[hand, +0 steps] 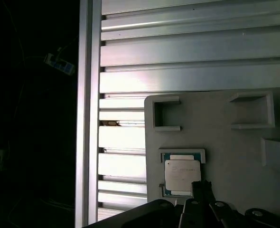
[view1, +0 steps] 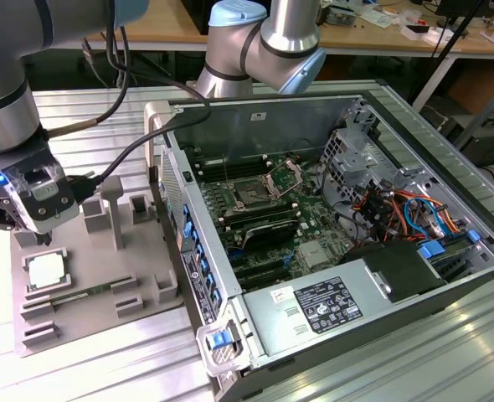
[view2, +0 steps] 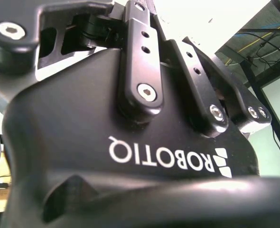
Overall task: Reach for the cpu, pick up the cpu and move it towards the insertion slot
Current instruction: 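Reach for the cpu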
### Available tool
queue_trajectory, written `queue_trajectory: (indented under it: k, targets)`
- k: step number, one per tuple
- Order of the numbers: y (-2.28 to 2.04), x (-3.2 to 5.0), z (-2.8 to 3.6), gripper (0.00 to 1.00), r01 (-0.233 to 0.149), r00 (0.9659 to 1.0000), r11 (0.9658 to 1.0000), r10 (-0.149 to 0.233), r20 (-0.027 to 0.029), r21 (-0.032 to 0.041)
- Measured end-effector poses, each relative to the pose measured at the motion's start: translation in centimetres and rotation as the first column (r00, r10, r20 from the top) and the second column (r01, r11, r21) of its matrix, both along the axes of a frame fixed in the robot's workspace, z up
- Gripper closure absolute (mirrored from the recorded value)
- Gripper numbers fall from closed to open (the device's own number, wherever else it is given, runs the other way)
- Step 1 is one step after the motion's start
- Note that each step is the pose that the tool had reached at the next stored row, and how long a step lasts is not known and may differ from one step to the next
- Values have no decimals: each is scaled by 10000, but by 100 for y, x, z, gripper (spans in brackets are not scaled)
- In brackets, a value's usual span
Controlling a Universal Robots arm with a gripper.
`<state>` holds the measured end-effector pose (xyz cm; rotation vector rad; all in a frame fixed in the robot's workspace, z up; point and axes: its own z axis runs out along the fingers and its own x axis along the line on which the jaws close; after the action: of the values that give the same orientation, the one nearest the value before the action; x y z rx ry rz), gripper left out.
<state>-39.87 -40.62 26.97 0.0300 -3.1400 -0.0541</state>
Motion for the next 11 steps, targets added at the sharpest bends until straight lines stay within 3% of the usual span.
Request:
queue_trajectory:
  k: [11]
  targets:
    - [0, 0, -25, 89, 0, 10000, 10000, 0, 0, 0]
